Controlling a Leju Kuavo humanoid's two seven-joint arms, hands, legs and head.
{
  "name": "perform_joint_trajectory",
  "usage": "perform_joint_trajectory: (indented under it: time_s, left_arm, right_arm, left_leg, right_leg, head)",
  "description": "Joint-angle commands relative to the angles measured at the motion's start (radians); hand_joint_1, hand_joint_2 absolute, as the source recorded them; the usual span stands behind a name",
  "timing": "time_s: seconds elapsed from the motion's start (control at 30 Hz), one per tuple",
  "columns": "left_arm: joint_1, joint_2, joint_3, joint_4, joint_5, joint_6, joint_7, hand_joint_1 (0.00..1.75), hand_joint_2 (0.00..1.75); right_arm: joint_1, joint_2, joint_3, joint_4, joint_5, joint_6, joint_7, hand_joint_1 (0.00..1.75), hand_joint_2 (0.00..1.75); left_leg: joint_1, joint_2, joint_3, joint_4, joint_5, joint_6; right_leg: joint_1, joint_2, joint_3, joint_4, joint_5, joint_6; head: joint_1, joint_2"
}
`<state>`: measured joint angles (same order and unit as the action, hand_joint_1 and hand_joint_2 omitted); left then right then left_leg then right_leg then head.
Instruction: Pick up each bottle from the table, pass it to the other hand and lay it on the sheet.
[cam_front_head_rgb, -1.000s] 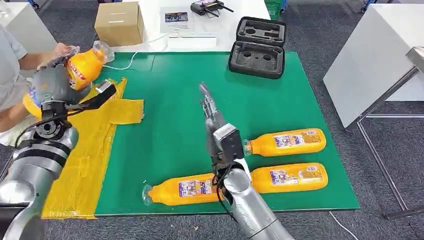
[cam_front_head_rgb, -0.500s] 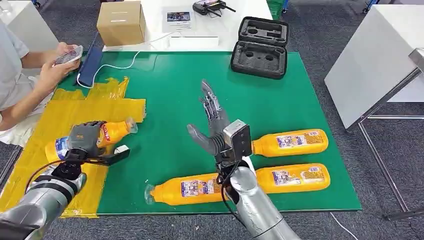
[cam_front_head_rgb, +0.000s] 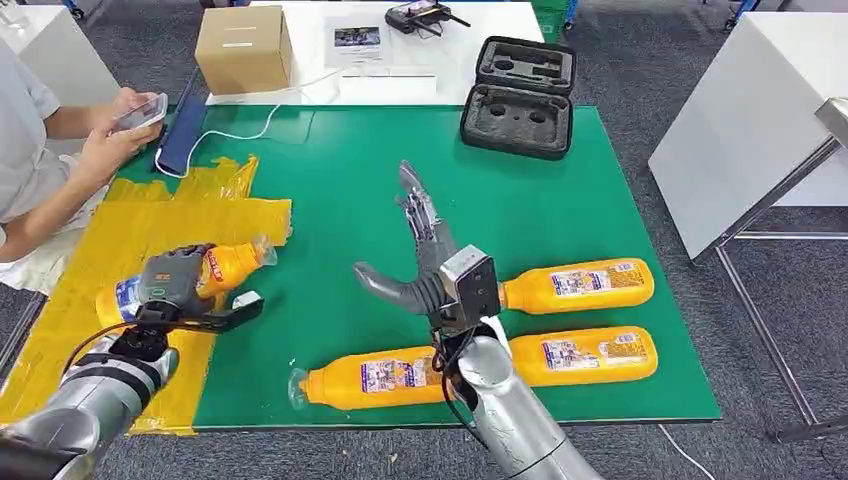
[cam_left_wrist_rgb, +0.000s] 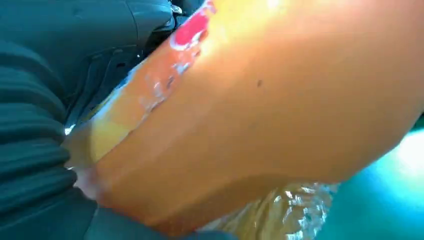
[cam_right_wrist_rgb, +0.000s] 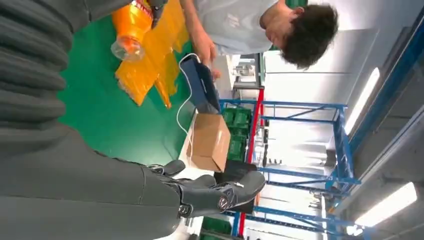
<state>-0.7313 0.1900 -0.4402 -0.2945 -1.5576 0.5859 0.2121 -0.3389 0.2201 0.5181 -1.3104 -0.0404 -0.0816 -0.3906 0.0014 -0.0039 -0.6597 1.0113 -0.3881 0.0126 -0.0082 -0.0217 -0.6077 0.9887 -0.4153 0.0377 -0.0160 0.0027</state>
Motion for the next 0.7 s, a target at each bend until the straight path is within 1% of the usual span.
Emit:
perform_joint_trajectory:
  time_s: [0.03, 0.07, 0.1, 0.13, 0.17, 0.23, 0.27, 0.3, 0.33, 0.4, 0.47, 0.5, 0.53, 0.57, 0.6, 0.63, 0.67, 0.7]
  left_arm:
    - [0.010, -0.041, 0.028, 0.068, -0.005, 0.033, 0.019, 0.00, 1.75]
    - [0.009, -0.041, 0.034, 0.067, -0.003, 0.042, 0.020, 0.00, 1.75]
    - [0.005, -0.042, 0.045, 0.067, 0.001, 0.055, 0.020, 0.00, 1.75]
    - [0.000, -0.044, 0.060, 0.067, 0.001, 0.064, 0.016, 0.00, 1.75]
    - [-0.002, -0.044, 0.064, 0.066, 0.001, 0.065, 0.017, 0.00, 1.75]
    - [-0.007, -0.045, 0.069, 0.065, -0.008, 0.068, 0.030, 0.00, 1.75]
    - [-0.012, -0.047, 0.077, 0.066, -0.008, 0.059, 0.029, 0.00, 1.75]
    - [-0.012, -0.048, 0.081, 0.065, -0.010, 0.059, 0.029, 0.00, 1.75]
    - [-0.011, -0.049, 0.087, 0.064, -0.009, 0.060, 0.025, 0.00, 1.75]
    - [-0.008, -0.054, 0.113, 0.064, 0.018, 0.057, -0.011, 0.00, 1.75]
    - [0.003, -0.066, 0.173, 0.035, 0.060, 0.112, -0.069, 0.00, 1.75]
    - [0.017, -0.072, 0.209, -0.017, 0.085, 0.112, -0.098, 0.00, 1.75]
    - [0.030, -0.077, 0.240, -0.060, 0.102, 0.112, -0.130, 0.00, 1.75]
    - [0.030, -0.077, 0.240, -0.060, 0.102, 0.112, -0.130, 0.00, 1.75]
    - [0.030, -0.077, 0.240, -0.060, 0.102, 0.112, -0.130, 0.00, 1.75]
    - [0.030, -0.077, 0.240, -0.060, 0.102, 0.112, -0.130, 0.00, 1.75]
    - [0.030, -0.077, 0.240, -0.060, 0.102, 0.112, -0.130, 0.00, 1.75]
    - [0.030, -0.077, 0.240, -0.060, 0.102, 0.112, -0.130, 0.00, 1.75]
  right_arm:
    - [-0.033, -0.041, 0.047, 0.027, 0.007, 0.003, -0.002, 0.00, 1.75]
    - [-0.032, -0.041, 0.048, 0.027, 0.009, 0.002, -0.002, 0.00, 1.75]
    - [-0.032, -0.043, 0.049, 0.028, 0.012, 0.001, -0.001, 0.00, 1.75]
    - [-0.032, -0.043, 0.050, 0.029, 0.014, 0.000, -0.001, 0.00, 1.75]
    - [-0.032, -0.043, 0.050, 0.030, 0.015, -0.001, -0.001, 0.00, 1.75]
    - [-0.034, -0.043, 0.050, 0.032, 0.017, -0.001, -0.001, 0.00, 1.75]
    - [-0.036, -0.042, 0.049, 0.035, 0.017, -0.001, -0.001, 0.00, 1.75]
    - [-0.037, -0.042, 0.050, 0.038, 0.017, 0.001, 0.001, 0.00, 1.75]
    - [-0.039, -0.043, 0.054, 0.041, 0.017, 0.008, 0.004, 0.00, 1.75]
    - [-0.040, -0.042, 0.057, 0.045, 0.015, 0.014, 0.006, 0.00, 1.75]
    - [-0.039, -0.043, 0.060, 0.045, 0.015, 0.016, 0.006, 0.00, 1.75]
    - [-0.038, -0.045, 0.061, 0.045, 0.016, 0.016, 0.006, 0.00, 1.75]
    - [-0.037, -0.047, 0.062, 0.044, 0.020, 0.016, 0.005, 0.00, 1.75]
    - [-0.037, -0.047, 0.062, 0.044, 0.020, 0.016, 0.005, 0.00, 1.75]
    - [-0.037, -0.047, 0.062, 0.044, 0.020, 0.016, 0.005, 0.00, 1.75]
    - [-0.037, -0.047, 0.062, 0.044, 0.020, 0.016, 0.005, 0.00, 1.75]
    - [-0.037, -0.047, 0.062, 0.044, 0.020, 0.016, 0.005, 0.00, 1.75]
    - [-0.037, -0.047, 0.062, 0.044, 0.020, 0.016, 0.005, 0.00, 1.75]
  left_leg:
    - [0.000, 0.001, 0.005, -0.001, -0.001, 0.000]
    - [0.000, 0.002, 0.007, -0.001, -0.002, 0.000]
    - [0.000, 0.001, 0.004, -0.001, -0.001, 0.000]
    - [0.000, 0.001, 0.007, -0.001, -0.002, -0.001]
    - [0.000, 0.000, 0.004, -0.001, -0.001, 0.000]
    - [0.000, 0.000, 0.008, -0.001, -0.003, -0.001]
    - [0.000, 0.000, 0.005, -0.001, -0.001, 0.000]
    - [0.000, 0.000, 0.008, -0.001, -0.002, -0.001]
    - [0.000, 0.000, 0.006, -0.001, -0.002, -0.001]
    - [0.000, 0.000, 0.008, -0.001, -0.003, -0.001]
    - [0.000, 0.001, 0.007, -0.001, -0.002, -0.001]
    - [0.000, 0.000, 0.005, -0.001, -0.001, -0.001]
    - [0.000, 0.000, 0.007, -0.001, -0.002, -0.001]
    - [0.000, -0.001, 0.004, -0.001, -0.001, 0.000]
    - [0.000, -0.001, 0.006, -0.001, -0.002, 0.000]
    - [0.000, 0.000, 0.004, -0.001, -0.001, 0.000]
    - [0.001, -0.001, 0.006, 0.000, -0.002, 0.000]
    - [0.001, -0.001, 0.004, 0.000, -0.002, 0.000]
  right_leg:
    - [-0.001, 0.002, 0.006, -0.002, -0.001, 0.000]
    - [0.000, 0.003, 0.008, -0.002, -0.001, -0.001]
    - [0.000, 0.002, 0.004, -0.002, 0.000, 0.000]
    - [0.000, 0.003, 0.008, -0.002, -0.002, -0.001]
    - [0.000, 0.001, 0.004, -0.001, -0.001, 0.000]
    - [0.000, 0.002, 0.009, -0.002, -0.002, -0.001]
    - [0.000, 0.001, 0.006, -0.001, -0.001, -0.001]
    - [0.000, 0.002, 0.009, -0.002, -0.002, -0.001]
    - [0.000, 0.001, 0.006, -0.001, -0.002, -0.001]
    - [0.000, 0.002, 0.009, -0.001, -0.003, -0.001]
    - [0.000, 0.002, 0.008, -0.002, -0.002, -0.001]
    - [0.000, 0.001, 0.006, -0.001, -0.001, -0.001]
    - [0.000, 0.001, 0.008, -0.002, -0.002, -0.001]
    - [0.000, 0.000, 0.005, -0.002, -0.001, 0.000]
    - [0.000, 0.000, 0.007, -0.002, -0.002, -0.001]
    - [0.000, 0.001, 0.004, -0.001, -0.001, 0.000]
    - [0.000, 0.000, 0.007, -0.001, -0.002, -0.001]
    - [0.000, 0.000, 0.005, -0.001, -0.002, 0.000]
  head:
    - [0.000, 0.000]
    - [0.000, 0.000]
    - [0.000, 0.000]
    - [0.000, 0.000]
    - [0.000, 0.000]
    - [0.000, 0.000]
    - [0.000, 0.000]
    - [0.000, 0.000]
    - [0.000, 0.000]
    - [0.000, 0.000]
    - [0.000, 0.000]
    - [0.000, 0.000]
    - [0.000, 0.000]
    - [0.000, 0.000]
    - [0.000, 0.000]
    - [0.000, 0.000]
    - [0.000, 0.000]
    - [0.001, 0.000]
